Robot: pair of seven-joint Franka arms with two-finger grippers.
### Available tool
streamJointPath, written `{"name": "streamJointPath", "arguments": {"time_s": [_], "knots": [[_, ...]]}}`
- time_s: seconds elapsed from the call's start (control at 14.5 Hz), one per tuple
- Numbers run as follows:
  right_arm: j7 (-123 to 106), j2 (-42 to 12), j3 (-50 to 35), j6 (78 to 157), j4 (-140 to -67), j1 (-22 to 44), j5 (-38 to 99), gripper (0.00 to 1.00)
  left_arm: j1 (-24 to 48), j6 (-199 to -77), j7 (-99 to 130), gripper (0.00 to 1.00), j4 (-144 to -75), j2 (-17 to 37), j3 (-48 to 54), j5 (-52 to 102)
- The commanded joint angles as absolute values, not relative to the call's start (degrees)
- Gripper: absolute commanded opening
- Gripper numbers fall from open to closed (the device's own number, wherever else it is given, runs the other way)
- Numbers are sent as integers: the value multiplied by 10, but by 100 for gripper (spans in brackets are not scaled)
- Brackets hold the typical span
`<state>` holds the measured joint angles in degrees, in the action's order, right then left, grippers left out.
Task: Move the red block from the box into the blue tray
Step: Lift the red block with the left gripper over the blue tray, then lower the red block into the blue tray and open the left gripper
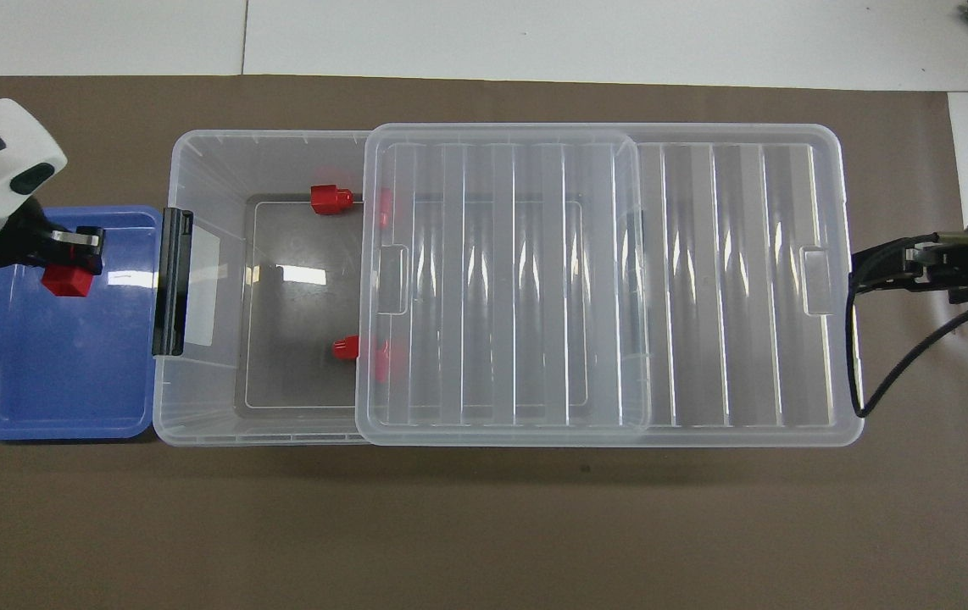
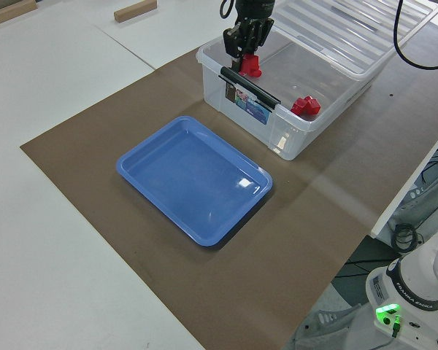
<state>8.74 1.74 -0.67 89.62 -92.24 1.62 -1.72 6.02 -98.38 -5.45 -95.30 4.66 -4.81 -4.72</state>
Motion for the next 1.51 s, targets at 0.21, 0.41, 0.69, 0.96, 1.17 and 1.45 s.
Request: {"name": "streamJointPath", "arguments": {"time_s": [0.21,0.41,0.69,0.96,1.17,1.45], "knots": [[92,33,-11,889,-939,14,-19,100,-44,-1083,-190,0,-1034,26,-45,-35],[93,33,-11,891,-939,12,-19,100,-56,-1186,-191,0,-1118,18,-44,-35],[93,29,-11,910,-942,9,-18,100,-68,-1261,-190,0,-1160,32,-45,-34],[92,22,-11,940,-951,6,-17,74,-68,-1354,-185,0,-1205,70,-44,32],[92,5,-11,961,-952,2,-15,4,-69,-1393,-185,0,-1216,100,-45,48],[64,-5,-10,1040,-997,-25,-10,0,-74,-1466,-200,0,-1252,132,-45,48]]}}
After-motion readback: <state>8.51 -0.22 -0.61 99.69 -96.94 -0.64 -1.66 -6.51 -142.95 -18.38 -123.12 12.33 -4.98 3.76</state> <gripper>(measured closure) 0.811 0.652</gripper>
